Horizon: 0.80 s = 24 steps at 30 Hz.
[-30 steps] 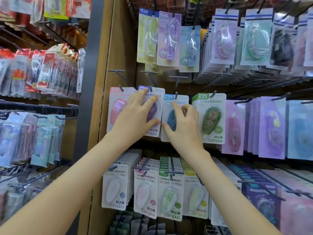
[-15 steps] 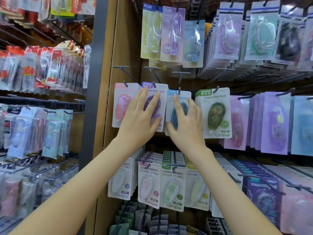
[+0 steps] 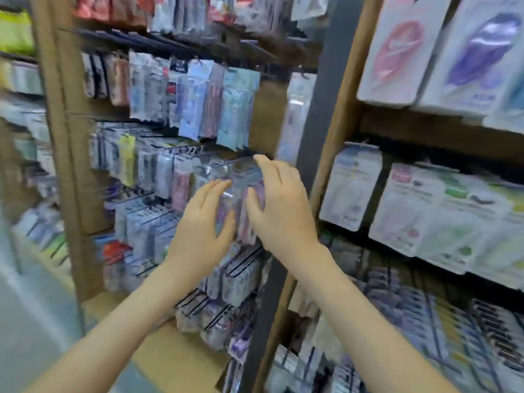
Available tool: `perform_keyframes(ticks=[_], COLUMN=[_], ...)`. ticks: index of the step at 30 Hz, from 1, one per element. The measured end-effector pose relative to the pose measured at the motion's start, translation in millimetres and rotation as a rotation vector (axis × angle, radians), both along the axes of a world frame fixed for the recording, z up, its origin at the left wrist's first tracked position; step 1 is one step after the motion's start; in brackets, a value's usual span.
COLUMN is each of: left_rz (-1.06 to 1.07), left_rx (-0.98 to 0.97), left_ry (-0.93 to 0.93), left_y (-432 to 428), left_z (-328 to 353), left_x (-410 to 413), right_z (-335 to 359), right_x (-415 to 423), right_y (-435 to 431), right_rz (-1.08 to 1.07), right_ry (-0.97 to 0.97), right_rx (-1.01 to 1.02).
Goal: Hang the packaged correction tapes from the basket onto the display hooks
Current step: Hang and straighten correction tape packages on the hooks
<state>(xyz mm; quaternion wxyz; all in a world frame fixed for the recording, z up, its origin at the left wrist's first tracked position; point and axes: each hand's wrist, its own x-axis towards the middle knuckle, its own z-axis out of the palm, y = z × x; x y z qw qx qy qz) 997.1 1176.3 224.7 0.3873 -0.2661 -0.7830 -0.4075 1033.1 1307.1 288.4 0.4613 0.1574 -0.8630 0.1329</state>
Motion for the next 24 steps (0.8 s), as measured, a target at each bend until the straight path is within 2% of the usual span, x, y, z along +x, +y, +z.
perform_keyframes(ticks=[6, 11, 17, 21, 24], left_rz=[0.205, 0.325, 0.406, 0.428, 0.478], left_rx=[-0.010, 0.034, 0.049, 0.068, -0.085], left_ry=[-0.476, -0.919, -1.396, -1.515, -1.610], left_y=[-137, -196, -201, -175, -152], left_z=[-181, -359, -594, -760, -856], left_x=[-22, -5, 42, 71, 78], right_z=[-174, -359, -608, -781, -901], right_x=[-73, -92, -74, -50, -37], right_y=[-108, -166, -167, -140, -117], right_rz=[0.114, 0.118, 0.158, 0.131, 0.088], right_ry=[-0.615, -0.976, -1.347, -1.522, -1.673], right_rx=[0.045, 0.111, 0.115, 0.126, 0.130])
